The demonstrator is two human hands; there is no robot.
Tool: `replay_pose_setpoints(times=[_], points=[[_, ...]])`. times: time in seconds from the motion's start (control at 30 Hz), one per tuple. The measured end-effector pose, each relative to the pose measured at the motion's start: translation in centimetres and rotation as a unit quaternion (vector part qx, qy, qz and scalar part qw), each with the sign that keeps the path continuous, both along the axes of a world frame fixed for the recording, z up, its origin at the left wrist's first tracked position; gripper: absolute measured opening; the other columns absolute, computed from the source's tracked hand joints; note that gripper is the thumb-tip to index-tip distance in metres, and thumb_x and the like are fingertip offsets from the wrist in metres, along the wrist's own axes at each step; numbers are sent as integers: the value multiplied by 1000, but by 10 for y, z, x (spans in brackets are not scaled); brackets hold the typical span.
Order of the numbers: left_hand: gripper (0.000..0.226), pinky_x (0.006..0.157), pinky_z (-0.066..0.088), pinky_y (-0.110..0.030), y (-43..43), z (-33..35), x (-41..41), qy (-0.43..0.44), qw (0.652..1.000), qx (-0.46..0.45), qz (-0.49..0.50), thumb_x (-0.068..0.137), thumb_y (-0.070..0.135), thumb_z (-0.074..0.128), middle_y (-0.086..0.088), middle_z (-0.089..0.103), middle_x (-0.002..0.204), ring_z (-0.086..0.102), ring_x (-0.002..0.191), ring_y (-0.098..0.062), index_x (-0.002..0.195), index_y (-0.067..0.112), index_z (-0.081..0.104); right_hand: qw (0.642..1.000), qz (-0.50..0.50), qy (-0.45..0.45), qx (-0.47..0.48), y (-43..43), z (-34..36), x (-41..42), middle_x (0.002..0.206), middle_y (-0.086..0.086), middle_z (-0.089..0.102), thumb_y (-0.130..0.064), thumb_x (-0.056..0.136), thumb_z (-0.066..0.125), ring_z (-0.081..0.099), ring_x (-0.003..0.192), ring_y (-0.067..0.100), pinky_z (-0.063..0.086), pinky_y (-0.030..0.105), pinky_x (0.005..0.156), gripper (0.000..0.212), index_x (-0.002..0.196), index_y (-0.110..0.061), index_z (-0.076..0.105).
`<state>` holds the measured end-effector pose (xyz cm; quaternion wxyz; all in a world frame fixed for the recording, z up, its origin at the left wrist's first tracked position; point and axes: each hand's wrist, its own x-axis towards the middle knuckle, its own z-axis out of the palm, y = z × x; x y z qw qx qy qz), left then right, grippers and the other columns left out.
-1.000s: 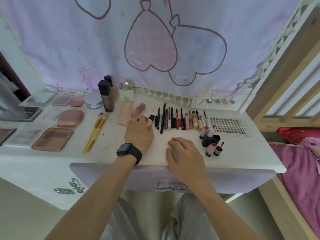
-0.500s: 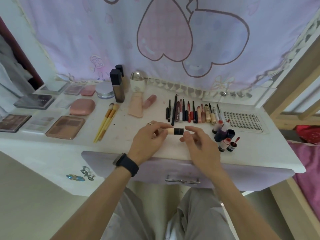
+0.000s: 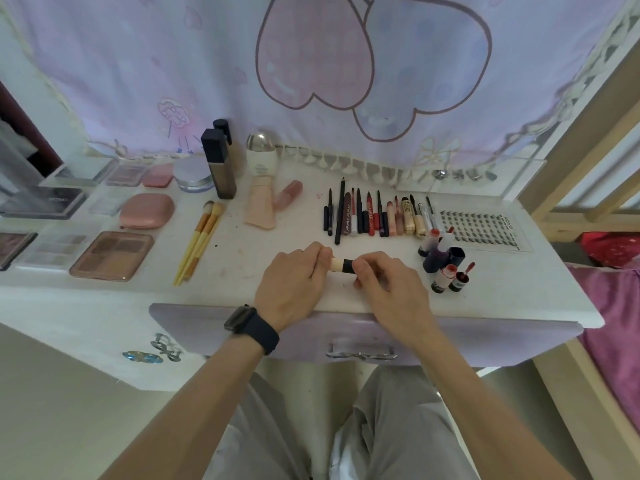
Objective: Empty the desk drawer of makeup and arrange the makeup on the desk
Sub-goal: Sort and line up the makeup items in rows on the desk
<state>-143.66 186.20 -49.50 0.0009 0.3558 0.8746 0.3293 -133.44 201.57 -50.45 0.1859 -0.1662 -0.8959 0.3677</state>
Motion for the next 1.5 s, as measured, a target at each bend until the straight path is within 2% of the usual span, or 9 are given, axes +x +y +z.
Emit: replay_pose_setpoints(times=[0.1,0.27,0.53,0.87,0.97,1.13,1.3,1.43,1.5], points=[[46,58,42,-41,1,1,-1,-17,1000,-1,11,104,45,21,3,49,58,51,58,-24,91,17,54,1000,7,2,-15,-3,0,-2,81,-13,66,-48,104,46,57,78,6,49,33,65,14,98,-42,57],[49,60,45,-44,5,1,-2,-37,998,36,30,101,49,19,-2,53,60,52,60,-24,88,17,53,1000,25,6,1,-8,-1,-5,73,-14,55,-44,105,46,49,67,7,34,26,60,15,98,-35,57],[56,51,35,-35,11,1,6,-34,997,26,61,101,54,23,5,52,54,48,50,-14,70,18,53,991,-103,-70,50,-24,5,-33,49,-5,53,-65,98,11,52,51,10,35,30,53,73,51,-22,48],[53,50,25,-31,18,8,-4,-121,990,-26,69,98,30,43,5,29,42,26,45,-17,49,16,31,982,-75,81,155,-29,-1,-19,47,-7,37,-47,101,26,36,42,19,28,31,44,62,54,-13,47],[55,50,24,-30,20,8,2,-110,989,9,93,100,33,41,5,33,42,28,44,-15,48,17,35,996,-46,54,61,-26,2,-19,58,-8,49,-63,98,29,45,52,12,34,29,52,52,68,-25,47],[55,49,23,-31,18,1,7,-77,989,30,121,102,36,40,3,34,43,32,45,-18,50,17,34,993,6,5,-114,-4,15,-11,63,-6,67,-87,88,18,53,50,3,39,11,54,90,68,-16,68],[57,48,24,-31,17,-1,7,-68,990,32,123,102,38,39,3,37,44,35,45,-17,50,17,36,988,34,9,-151,0,18,-3,52,-13,59,-65,100,43,43,43,1,36,10,48,58,63,-25,65],[57,48,24,-32,18,-1,7,-61,990,30,125,102,38,39,3,37,43,36,45,-17,49,18,37,982,71,23,-174,0,16,1,87,-12,74,-38,99,61,52,57,13,46,21,55,10,94,-41,70],[57,48,24,-32,18,-1,7,-58,990,31,127,102,37,40,4,36,42,35,44,-17,48,19,34,980,80,30,-182,1,17,4,102,-16,71,-28,96,67,56,64,20,48,20,60,17,105,-42,68]])
